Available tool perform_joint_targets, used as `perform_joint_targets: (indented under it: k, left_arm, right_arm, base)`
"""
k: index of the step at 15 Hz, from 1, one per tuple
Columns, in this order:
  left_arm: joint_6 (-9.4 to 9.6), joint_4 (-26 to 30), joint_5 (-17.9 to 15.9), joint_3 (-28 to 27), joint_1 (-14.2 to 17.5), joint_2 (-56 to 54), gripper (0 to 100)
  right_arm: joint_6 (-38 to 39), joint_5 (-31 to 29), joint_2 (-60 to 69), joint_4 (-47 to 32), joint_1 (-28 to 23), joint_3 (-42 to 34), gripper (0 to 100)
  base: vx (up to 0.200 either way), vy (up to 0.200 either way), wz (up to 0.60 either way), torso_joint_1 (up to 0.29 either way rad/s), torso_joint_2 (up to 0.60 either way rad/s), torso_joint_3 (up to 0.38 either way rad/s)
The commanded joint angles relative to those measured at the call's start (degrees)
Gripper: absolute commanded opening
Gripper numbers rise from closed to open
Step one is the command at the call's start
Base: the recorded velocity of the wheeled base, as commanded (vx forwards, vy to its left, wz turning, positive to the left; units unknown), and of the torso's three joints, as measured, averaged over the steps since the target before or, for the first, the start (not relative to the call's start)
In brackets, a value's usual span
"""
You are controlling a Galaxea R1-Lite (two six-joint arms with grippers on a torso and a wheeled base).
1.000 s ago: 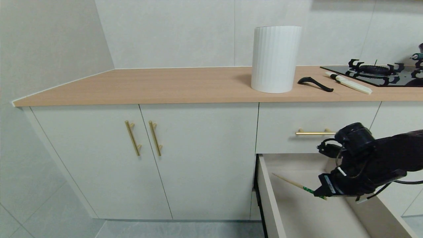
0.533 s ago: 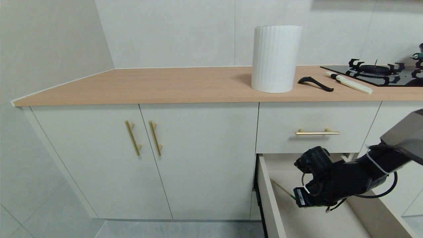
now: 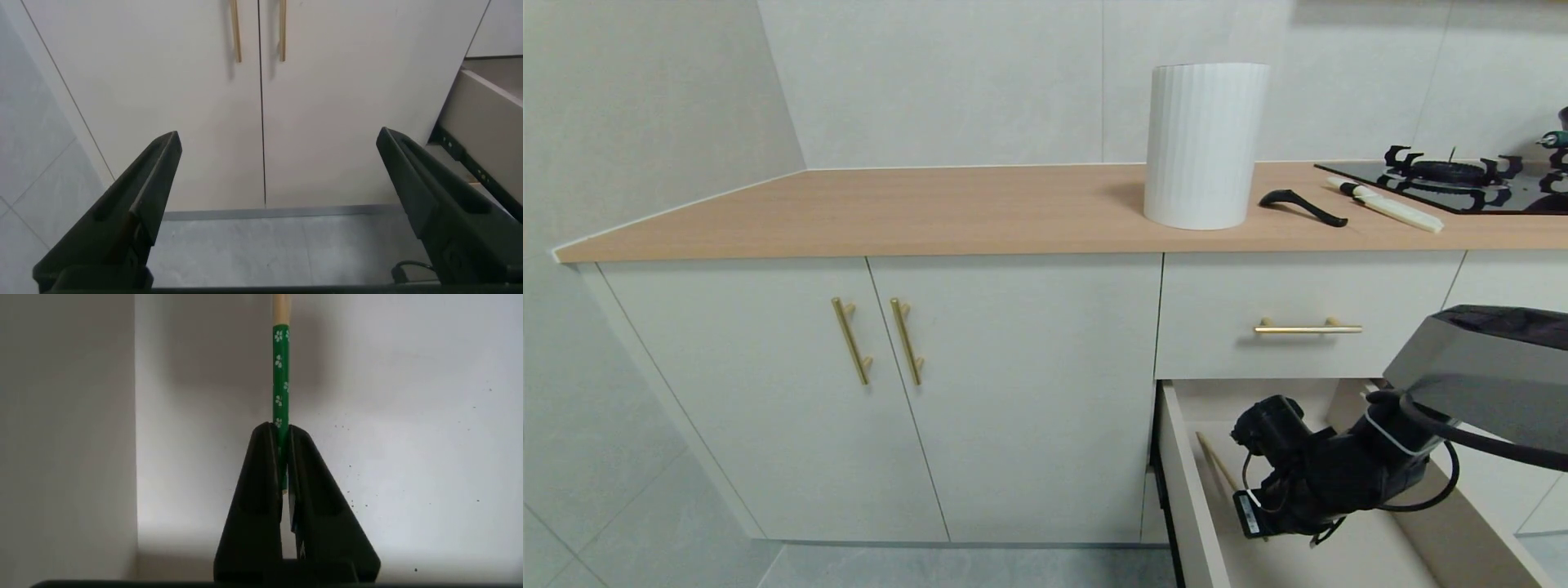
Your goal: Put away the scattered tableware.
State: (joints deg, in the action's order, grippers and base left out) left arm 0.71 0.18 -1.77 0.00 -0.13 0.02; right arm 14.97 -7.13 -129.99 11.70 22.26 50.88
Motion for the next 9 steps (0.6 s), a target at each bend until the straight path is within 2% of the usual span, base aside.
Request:
perform_joint_targets:
  k: [1,3,4,9]
  left_arm:
    - [0.00,-0.01,-0.08,0.00,0.05,-0.02,100]
    - [0.00,-0.01,0.01,0.00,-0.04,-0.02,100]
    - [0.00,-0.01,0.01,0.00,-0.04,-0.02,100]
    - [0.00,-0.01,0.01,0.00,-0.04,-0.02,100]
  right_arm:
    - [0.06,0.01,-0.18,-0.01,0.06,0.09,0]
    - [0.06,0.01,-0.18,-0.01,0.06,0.09,0]
    - [0.06,0.01,-0.09,-0.01,0.06,0.09,100]
    - [0.06,0.10,1.49,-0.10,0.06,-0.35,100]
  base:
    - [0.000,0.000,0.00,0.000,0.00,0.000]
    - [0.000,0.000,0.00,0.000,0.00,0.000]
    - [0.000,0.000,0.00,0.000,0.00,0.000]
    - [0.000,0.000,0.00,0.000,0.00,0.000]
